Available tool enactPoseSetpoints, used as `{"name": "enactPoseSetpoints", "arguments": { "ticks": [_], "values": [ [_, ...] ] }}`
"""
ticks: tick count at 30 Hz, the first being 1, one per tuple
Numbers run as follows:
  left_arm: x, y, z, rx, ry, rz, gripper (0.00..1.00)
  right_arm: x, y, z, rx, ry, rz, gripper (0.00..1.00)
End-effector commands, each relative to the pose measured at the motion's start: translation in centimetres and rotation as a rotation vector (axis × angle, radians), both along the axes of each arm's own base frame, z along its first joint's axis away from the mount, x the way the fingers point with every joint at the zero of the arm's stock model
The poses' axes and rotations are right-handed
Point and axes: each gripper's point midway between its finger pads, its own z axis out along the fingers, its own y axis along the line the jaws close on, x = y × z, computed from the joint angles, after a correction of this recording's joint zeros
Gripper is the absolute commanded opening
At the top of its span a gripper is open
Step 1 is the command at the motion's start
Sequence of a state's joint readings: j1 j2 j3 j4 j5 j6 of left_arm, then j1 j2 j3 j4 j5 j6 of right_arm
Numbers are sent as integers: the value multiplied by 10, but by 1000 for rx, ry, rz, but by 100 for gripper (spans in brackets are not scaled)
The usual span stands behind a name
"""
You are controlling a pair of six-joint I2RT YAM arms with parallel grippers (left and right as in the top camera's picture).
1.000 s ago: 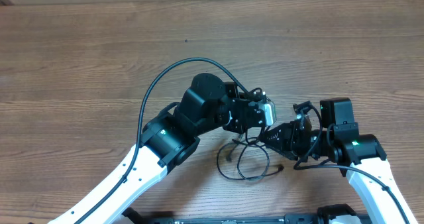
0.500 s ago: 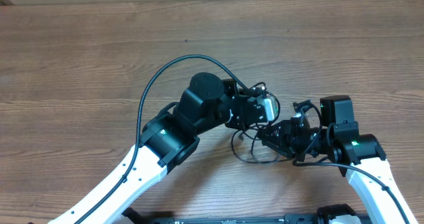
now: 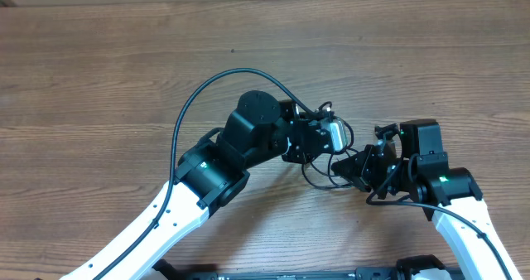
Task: Untangle cables
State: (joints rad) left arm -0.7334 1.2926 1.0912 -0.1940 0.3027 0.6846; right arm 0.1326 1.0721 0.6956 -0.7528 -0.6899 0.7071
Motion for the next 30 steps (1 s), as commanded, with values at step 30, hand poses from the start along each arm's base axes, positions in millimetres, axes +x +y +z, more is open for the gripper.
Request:
{"name": "enactPoseSetpoints", "arguments": {
  "ticks": [30],
  "values": [
    [-31, -4, -13, -67, 322, -26, 4, 10, -157, -40, -838, 27, -525, 4]
  ]
}}
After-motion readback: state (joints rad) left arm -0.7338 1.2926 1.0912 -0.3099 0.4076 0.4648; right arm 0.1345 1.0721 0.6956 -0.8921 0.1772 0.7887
